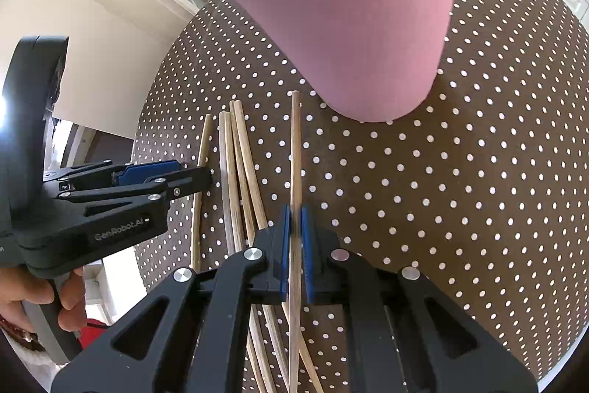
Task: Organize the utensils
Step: 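Close the left gripper on a loose stick while the right gripper grasps another stick, then lift both held sticks upright over the pink cup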
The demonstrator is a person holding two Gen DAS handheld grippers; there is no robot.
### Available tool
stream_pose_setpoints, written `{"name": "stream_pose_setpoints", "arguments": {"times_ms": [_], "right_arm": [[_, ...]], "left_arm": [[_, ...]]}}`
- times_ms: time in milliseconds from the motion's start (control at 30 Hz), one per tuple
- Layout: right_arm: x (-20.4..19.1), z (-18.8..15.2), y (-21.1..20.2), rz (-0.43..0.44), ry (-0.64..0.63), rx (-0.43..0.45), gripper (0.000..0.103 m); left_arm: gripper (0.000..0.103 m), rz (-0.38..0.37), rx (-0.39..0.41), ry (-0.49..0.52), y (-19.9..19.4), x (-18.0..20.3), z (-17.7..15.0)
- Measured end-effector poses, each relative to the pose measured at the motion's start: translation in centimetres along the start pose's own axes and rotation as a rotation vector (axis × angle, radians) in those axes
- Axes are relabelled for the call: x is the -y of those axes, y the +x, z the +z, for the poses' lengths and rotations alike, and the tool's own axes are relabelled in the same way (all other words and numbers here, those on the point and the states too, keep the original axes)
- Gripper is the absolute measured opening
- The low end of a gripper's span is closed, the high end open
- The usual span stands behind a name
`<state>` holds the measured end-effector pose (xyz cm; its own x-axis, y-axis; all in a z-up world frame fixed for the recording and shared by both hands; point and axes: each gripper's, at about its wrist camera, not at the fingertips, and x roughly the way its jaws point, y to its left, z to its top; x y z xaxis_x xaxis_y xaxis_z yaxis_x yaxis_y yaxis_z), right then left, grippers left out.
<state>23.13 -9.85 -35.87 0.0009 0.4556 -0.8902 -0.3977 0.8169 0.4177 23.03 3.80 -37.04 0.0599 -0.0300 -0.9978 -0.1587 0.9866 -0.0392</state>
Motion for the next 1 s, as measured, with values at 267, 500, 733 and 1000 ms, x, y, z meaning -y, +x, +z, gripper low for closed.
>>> {"name": "stream_pose_setpoints", "arguments": {"times_ms": [267,500,733,1000], "right_arm": [[-1.6,0.1,-0.6,-0.003,-0.028,0.012,0.005],[-2.7,-0.7,-2.4,-0.012,-0.031,0.056,0.005],[-4.4,-1.3,-6.4,-0.019,-0.042,0.161,0.005],[-6.0,-3.2,-13.2,-0.053,-0.054,0.327,0.005]], "left_arm": [[0.007,-0.026,0.013,-0.014,-1.0,-0.9,0.2],[0.005,-0.122,0.059,-0.021,-2.9,-1.5,-0.9],[0.005,-0.214,0.189,0.033,-8.8,-1.6,-2.5],[0.005,-0.288,0.362,0.106,-16.2,-2.1,-4.4]]}}
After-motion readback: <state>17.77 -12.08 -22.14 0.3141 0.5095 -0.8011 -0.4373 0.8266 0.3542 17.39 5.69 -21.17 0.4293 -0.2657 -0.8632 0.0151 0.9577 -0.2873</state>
